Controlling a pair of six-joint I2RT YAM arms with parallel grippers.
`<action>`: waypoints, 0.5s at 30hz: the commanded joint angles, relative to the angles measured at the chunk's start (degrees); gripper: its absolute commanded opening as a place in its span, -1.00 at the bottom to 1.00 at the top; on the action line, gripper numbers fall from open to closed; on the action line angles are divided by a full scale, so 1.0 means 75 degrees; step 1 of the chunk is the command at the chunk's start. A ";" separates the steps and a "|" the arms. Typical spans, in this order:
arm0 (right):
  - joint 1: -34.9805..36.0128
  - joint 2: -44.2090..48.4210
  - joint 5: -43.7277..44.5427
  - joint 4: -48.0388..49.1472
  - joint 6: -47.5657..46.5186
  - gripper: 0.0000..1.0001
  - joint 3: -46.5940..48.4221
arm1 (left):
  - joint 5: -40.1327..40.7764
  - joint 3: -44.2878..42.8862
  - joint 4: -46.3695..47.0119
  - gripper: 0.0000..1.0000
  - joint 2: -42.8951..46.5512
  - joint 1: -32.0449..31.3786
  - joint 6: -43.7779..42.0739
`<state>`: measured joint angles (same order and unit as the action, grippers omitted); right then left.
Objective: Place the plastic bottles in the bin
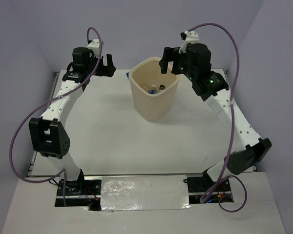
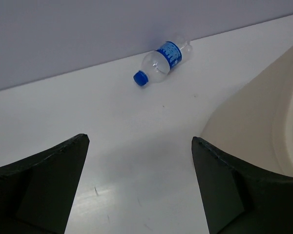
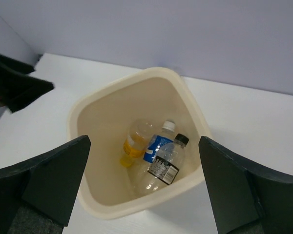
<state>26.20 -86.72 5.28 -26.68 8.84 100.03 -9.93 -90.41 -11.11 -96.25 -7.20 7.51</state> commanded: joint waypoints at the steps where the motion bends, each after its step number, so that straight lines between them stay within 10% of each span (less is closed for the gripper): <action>1: -0.0106 0.0872 0.0116 0.0287 -0.0276 1.00 -0.0304 | -0.1027 -0.1184 0.0111 0.99 -0.1235 0.0221 -0.0707; 8: -0.0305 0.1636 0.0679 0.0463 -0.0347 1.00 -0.1008 | -0.2495 -0.4887 -0.0568 0.99 -0.4344 0.0269 -0.2219; 15: -0.0411 0.2245 0.0878 0.0603 -0.0230 1.00 -0.1780 | -0.2588 -0.4528 0.2076 0.99 -0.5459 0.0281 -0.1729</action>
<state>23.55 -72.86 10.07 -24.32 7.38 88.51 -25.47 -124.97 -7.86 -136.20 -5.02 -5.74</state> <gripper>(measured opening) 0.997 0.994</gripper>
